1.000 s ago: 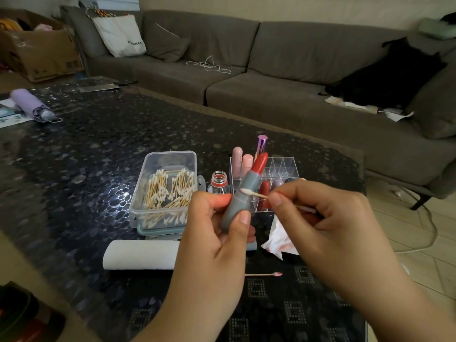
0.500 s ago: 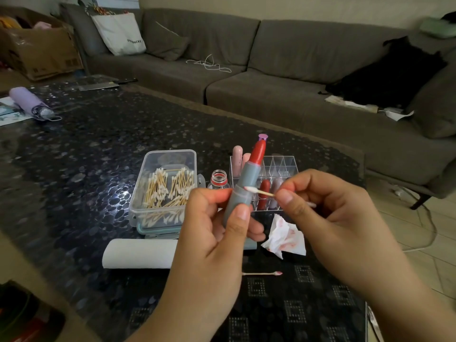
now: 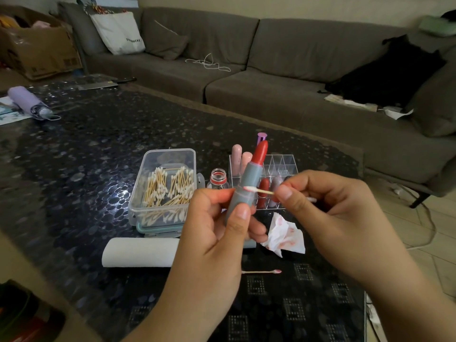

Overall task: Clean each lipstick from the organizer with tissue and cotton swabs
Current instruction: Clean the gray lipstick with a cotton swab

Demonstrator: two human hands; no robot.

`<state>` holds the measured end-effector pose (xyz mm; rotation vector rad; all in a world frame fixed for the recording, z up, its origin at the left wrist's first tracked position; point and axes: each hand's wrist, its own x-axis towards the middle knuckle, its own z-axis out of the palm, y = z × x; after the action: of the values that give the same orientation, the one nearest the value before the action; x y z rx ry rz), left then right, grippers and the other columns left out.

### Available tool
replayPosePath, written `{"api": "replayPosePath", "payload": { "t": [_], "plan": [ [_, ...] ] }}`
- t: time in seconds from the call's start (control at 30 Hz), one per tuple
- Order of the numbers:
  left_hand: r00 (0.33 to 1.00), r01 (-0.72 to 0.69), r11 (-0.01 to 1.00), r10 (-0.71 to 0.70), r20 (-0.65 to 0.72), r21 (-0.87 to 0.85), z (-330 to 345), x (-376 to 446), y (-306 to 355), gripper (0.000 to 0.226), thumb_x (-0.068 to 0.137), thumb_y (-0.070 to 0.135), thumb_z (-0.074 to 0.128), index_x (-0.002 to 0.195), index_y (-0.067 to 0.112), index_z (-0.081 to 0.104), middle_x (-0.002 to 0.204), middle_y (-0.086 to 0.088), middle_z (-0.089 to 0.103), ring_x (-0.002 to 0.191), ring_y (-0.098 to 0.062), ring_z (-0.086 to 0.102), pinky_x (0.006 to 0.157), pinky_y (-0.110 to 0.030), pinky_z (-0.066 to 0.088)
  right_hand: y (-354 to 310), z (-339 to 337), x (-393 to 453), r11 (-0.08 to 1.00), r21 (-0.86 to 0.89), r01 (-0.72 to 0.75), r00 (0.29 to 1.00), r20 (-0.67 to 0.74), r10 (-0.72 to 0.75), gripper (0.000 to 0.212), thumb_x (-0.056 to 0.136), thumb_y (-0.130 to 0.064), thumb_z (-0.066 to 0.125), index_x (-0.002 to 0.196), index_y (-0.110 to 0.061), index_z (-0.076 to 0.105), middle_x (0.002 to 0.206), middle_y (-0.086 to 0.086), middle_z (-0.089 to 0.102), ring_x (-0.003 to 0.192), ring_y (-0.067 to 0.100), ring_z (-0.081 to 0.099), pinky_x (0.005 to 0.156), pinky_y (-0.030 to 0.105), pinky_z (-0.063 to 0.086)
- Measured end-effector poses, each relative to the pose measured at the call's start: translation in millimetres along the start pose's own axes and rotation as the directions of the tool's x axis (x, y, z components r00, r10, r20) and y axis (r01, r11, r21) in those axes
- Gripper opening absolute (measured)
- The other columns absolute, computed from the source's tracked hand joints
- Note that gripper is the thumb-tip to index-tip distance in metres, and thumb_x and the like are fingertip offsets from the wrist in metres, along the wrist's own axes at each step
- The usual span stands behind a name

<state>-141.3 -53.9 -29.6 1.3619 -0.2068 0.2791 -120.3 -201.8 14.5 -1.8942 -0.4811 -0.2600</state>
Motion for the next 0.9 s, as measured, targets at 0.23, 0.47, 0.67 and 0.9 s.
{"api": "replayPosePath", "payload": {
  "t": [0.23, 0.47, 0.67, 0.9],
  "plan": [
    [0.998, 0.058, 0.992, -0.055, 0.033, -0.109, 2.4, 1.1, 1.8, 0.016, 0.074, 0.041, 0.060, 0.087, 0.033, 0.065, 0.084, 0.001, 0.068, 0.068, -0.013, 0.064, 0.065, -0.029, 0.052, 1.6, 0.7, 1.3, 1.000, -0.003, 0.002, 1.000, -0.003, -0.002, 0.022, 0.083, -0.039, 0.064, 0.071, -0.023, 0.070, 0.061, -0.004, 0.064, 0.055, 0.001, 0.054, 0.054, 0.010, 0.041],
    [0.985, 0.174, 0.947, -0.164, 0.062, -0.270, 5.0, 1.1, 7.7, 0.018, 0.079, 0.028, 0.052, 0.079, 0.027, 0.070, 0.073, -0.001, 0.064, 0.059, -0.013, 0.055, 0.058, -0.025, 0.049, 2.1, -6.7, 2.6, 0.998, 0.047, -0.039, 0.999, 0.002, 0.038, 0.019, 0.080, -0.038, 0.065, 0.072, -0.021, 0.071, 0.066, 0.003, 0.066, 0.059, 0.011, 0.058, 0.058, 0.013, 0.045],
    [0.949, 0.312, 0.818, -0.244, 0.200, -0.483, 6.5, 1.8, 13.0, 0.024, 0.081, 0.025, 0.049, 0.079, 0.019, 0.071, 0.064, -0.005, 0.052, 0.052, -0.011, 0.040, 0.052, -0.025, 0.045, -0.1, -6.0, 3.4, 0.996, 0.078, -0.043, 0.998, 0.045, 0.039, 0.019, 0.081, -0.035, 0.066, 0.071, -0.019, 0.071, 0.058, 0.002, 0.059, 0.055, 0.004, 0.049, 0.053, 0.012, 0.040],
    [0.932, 0.363, 0.787, -0.300, 0.205, -0.499, 9.2, 0.5, 14.8, 0.013, 0.073, 0.014, 0.057, 0.082, 0.011, 0.065, 0.059, -0.002, 0.043, 0.047, -0.009, 0.035, 0.048, -0.023, 0.044, 1.4, -8.4, 2.4, 0.999, 0.049, -0.024, 0.999, 0.047, 0.022, 0.017, 0.078, -0.033, 0.062, 0.073, -0.018, 0.070, 0.065, 0.017, 0.059, 0.056, 0.026, 0.045, 0.054, 0.021, 0.039]
  ]
}}
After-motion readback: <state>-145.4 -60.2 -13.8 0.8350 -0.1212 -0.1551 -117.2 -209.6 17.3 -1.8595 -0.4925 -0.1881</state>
